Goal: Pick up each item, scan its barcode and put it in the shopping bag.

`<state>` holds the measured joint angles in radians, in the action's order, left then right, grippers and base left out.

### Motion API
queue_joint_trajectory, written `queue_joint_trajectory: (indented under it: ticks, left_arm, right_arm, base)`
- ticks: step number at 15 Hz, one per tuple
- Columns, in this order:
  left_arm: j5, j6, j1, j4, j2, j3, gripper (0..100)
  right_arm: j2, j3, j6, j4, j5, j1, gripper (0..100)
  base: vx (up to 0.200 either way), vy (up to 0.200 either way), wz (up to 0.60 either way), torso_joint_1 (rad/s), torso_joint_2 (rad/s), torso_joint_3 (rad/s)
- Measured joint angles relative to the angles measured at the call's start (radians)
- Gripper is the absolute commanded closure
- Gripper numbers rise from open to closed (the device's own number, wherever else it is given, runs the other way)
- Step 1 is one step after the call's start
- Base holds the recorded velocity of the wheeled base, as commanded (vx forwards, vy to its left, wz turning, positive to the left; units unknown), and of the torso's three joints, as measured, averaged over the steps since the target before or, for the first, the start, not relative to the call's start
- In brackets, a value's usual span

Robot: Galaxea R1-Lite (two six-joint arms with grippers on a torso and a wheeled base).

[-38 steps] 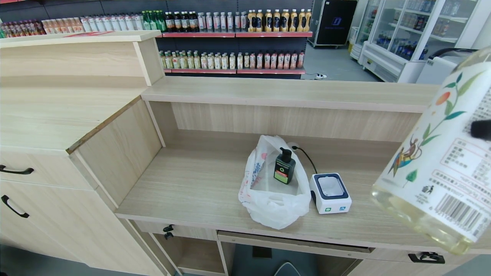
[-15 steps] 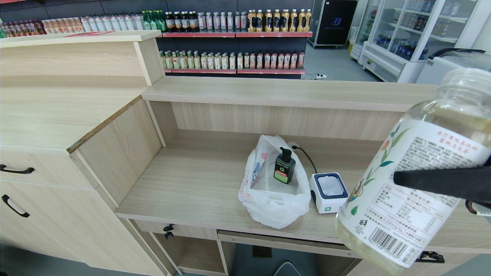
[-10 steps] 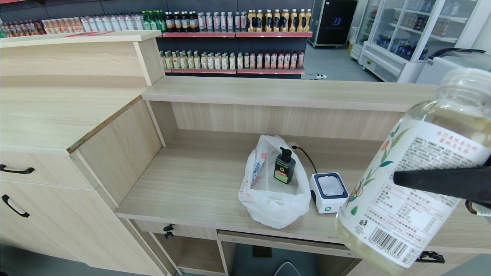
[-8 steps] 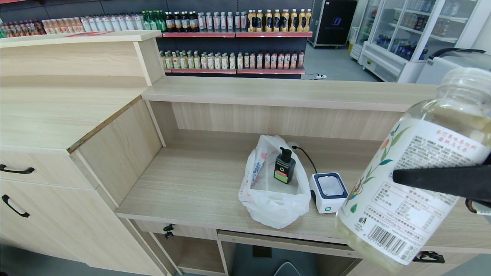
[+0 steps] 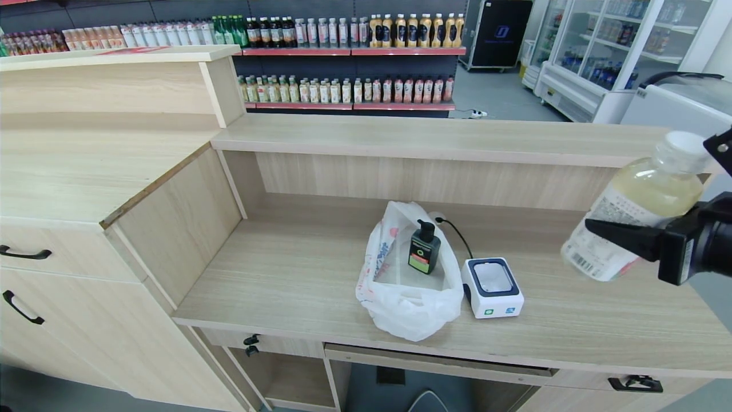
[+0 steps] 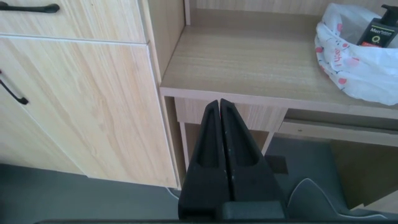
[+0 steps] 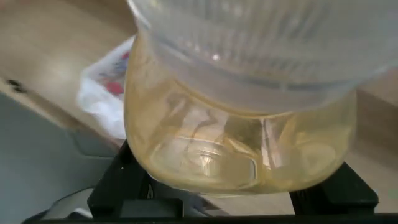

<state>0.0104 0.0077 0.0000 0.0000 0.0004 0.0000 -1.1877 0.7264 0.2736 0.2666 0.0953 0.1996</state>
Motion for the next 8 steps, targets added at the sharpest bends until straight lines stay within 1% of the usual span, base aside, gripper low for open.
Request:
queue_joint_trajectory:
  ticks: [2,3,5,7,8]
  left_arm:
    - [0.0,0.0,0.0,0.0,0.0,0.0,100]
    - [0.0,0.0,0.0,0.0,0.0,0.0,100]
    - [0.0,0.0,0.0,0.0,0.0,0.0,100]
    - [0.0,0.0,0.0,0.0,0.0,0.0,100]
    - [0.0,0.0,0.0,0.0,0.0,0.0,100]
  right_arm:
    - [-0.027,-0.058,0.089,0.143,-0.194,-0.056,100]
    - [-0.046,-0.074,0.139,0.204,-0.228,-0.069,100]
    - [-0.077,-0.096,0.236,0.248,-0.231,-0.078,100]
    - [-0.093,-0.114,0.378,0.252,-0.227,-0.101,100]
    - [-0.1,-0.122,0.404,0.253,-0.199,-0.124,100]
  base:
    - [0.0,0.0,0.0,0.0,0.0,0.0]
    - [0.0,0.0,0.0,0.0,0.0,0.0]
    - [0.0,0.0,0.0,0.0,0.0,0.0]
    - [0.0,0.0,0.0,0.0,0.0,0.0]
    - [0.0,0.0,0.0,0.0,0.0,0.0]
